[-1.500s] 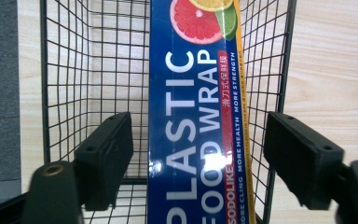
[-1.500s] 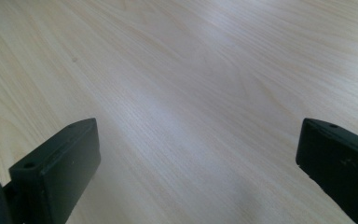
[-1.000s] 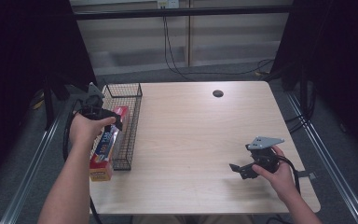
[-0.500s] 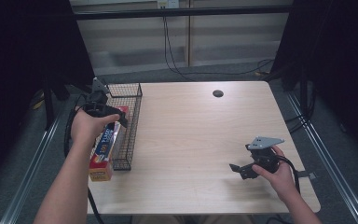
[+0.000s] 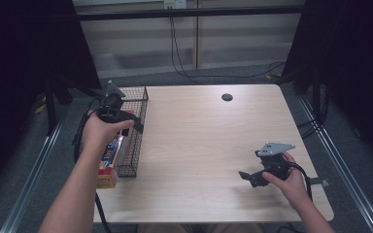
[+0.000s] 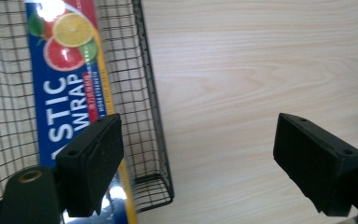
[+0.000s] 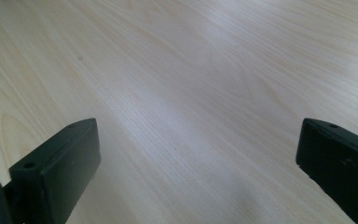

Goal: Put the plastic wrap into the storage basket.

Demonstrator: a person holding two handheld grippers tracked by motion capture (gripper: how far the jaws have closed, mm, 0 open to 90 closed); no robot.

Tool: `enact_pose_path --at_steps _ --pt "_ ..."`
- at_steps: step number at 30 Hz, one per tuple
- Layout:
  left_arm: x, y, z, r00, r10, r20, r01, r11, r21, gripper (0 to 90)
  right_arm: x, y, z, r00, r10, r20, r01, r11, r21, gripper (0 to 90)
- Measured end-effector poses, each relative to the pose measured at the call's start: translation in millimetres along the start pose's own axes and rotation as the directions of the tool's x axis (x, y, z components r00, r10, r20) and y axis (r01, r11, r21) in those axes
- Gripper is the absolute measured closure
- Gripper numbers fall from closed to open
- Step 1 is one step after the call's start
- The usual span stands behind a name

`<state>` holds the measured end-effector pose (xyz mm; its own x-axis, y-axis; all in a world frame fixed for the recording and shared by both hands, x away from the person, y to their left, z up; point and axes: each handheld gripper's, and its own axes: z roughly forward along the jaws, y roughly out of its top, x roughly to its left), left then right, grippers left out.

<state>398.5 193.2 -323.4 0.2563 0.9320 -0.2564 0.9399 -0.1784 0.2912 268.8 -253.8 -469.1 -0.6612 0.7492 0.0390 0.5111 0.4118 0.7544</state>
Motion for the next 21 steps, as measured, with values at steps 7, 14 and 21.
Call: enact_pose_path --at_steps 7,14,21 --pt "-15.7 0.0 2.3 0.9982 0.050 0.034 -0.050 0.9987 -0.006 15.8 0.6 0.1 0.1 1.0000 -0.002 -0.003 0.002 1.000 0.002 0.0" --pt "-30.6 0.4 4.2 0.9935 0.097 0.059 -0.096 0.9951 -0.025 15.4 1.0 0.2 -0.1 1.0000 0.000 -0.007 0.000 1.000 0.000 0.0" --pt "-43.7 -1.3 10.0 0.9861 0.149 0.073 -0.147 0.9885 -0.033 14.7 1.3 0.5 0.3 0.9999 -0.008 -0.014 0.008 1.000 -0.003 0.0"
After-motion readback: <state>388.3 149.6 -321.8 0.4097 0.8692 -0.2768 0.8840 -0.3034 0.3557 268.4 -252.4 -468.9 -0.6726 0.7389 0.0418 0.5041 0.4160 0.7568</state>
